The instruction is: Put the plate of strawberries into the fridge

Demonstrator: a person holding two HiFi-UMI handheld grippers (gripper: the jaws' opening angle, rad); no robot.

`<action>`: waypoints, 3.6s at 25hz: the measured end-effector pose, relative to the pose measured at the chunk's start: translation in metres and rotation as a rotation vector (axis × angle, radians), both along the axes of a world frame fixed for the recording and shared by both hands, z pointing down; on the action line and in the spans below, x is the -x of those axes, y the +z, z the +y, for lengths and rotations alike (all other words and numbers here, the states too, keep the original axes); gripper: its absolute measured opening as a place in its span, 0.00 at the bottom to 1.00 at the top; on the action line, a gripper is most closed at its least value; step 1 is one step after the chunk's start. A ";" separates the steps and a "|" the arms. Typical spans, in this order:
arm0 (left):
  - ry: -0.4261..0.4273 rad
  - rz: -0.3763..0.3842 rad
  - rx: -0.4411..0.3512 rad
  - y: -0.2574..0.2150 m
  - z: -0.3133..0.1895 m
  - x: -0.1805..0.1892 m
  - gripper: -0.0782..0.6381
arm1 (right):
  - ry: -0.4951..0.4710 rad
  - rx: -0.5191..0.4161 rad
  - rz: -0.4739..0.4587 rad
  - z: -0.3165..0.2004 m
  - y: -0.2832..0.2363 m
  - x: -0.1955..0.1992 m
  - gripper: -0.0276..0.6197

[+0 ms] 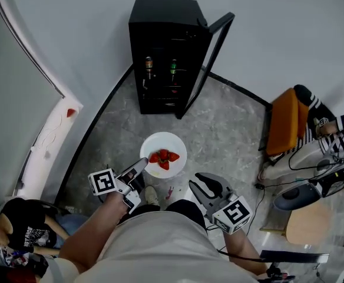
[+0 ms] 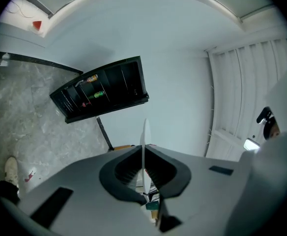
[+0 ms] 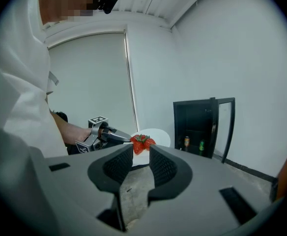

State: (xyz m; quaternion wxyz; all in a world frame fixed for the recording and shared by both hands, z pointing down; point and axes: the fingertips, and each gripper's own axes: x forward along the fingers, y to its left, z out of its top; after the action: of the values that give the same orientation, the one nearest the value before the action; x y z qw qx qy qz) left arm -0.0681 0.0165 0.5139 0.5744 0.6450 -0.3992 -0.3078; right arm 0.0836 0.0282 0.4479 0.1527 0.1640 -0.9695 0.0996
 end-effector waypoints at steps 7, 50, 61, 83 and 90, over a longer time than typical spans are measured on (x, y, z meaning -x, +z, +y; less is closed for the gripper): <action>-0.060 0.005 -0.032 0.020 -0.072 0.039 0.14 | -0.013 0.012 -0.022 -0.055 0.004 0.029 0.22; -0.668 -0.031 0.235 0.249 -0.586 0.222 0.14 | -0.153 0.171 0.228 -0.457 0.073 0.001 0.22; -0.616 -0.290 0.389 0.272 -0.606 0.238 0.15 | -0.143 0.205 0.242 -0.464 0.081 0.001 0.22; -0.367 -0.772 0.385 0.226 -0.548 0.230 0.28 | -0.177 0.186 0.182 -0.430 0.082 0.030 0.22; -0.221 -0.693 0.154 0.149 -0.463 0.198 0.28 | -0.182 0.182 0.092 -0.393 0.076 0.070 0.19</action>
State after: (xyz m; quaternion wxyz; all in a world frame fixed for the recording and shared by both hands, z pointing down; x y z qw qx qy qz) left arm -0.2664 -0.4469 0.6629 0.4154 0.6186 -0.6593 -0.1004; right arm 0.0138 -0.3650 0.5236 0.2198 0.0654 -0.9592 0.1654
